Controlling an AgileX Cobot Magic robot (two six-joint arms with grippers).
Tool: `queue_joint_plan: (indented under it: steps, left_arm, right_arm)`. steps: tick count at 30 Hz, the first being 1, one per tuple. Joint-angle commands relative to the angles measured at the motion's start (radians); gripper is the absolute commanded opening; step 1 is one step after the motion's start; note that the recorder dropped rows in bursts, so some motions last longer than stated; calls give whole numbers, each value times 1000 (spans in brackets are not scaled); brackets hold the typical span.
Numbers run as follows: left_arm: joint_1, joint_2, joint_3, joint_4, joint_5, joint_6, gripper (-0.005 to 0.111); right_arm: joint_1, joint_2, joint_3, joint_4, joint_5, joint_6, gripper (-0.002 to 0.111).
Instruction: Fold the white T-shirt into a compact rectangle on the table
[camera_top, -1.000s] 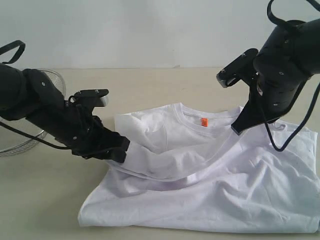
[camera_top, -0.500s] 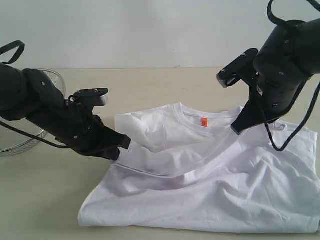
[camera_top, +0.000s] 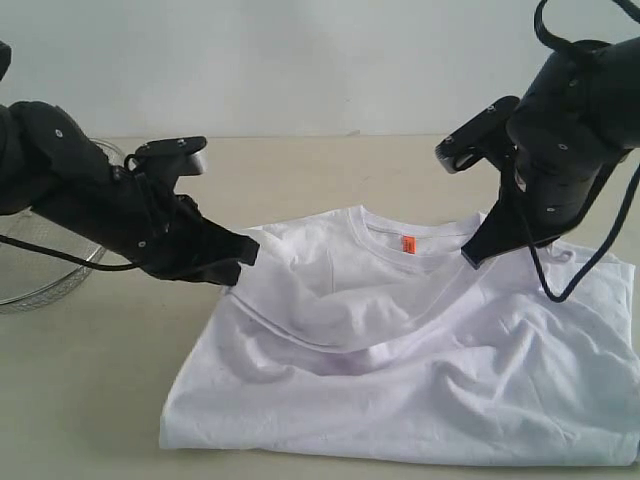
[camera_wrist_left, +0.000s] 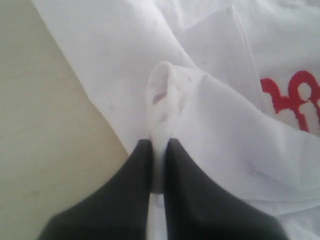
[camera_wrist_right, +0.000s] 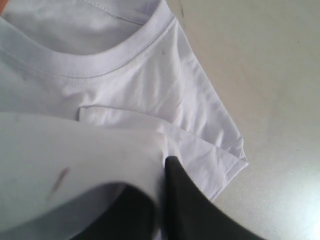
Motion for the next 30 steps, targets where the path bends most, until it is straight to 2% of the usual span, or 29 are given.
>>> queue_joint_plan:
  steps: [1, 7, 24, 27, 30]
  left_arm:
    - [-3, -8, -7, 4, 0, 4, 5]
    - [-3, -8, -7, 58, 31, 4, 5]
    - [-3, -8, -7, 60, 61, 0, 5]
    - [-3, -8, -26, 68, 145, 0, 5]
    - [-3, -8, -40, 86, 118, -4, 5]
  right_arm:
    - [-2, -11, -5, 1, 17, 18, 0]
    - [-2, -11, -5, 1, 17, 20, 0]
    - [-2, -11, -5, 15, 24, 15, 0]
    - [-2, -11, -5, 17, 20, 15, 0]
    - [-2, -11, -5, 17, 16, 13, 0]
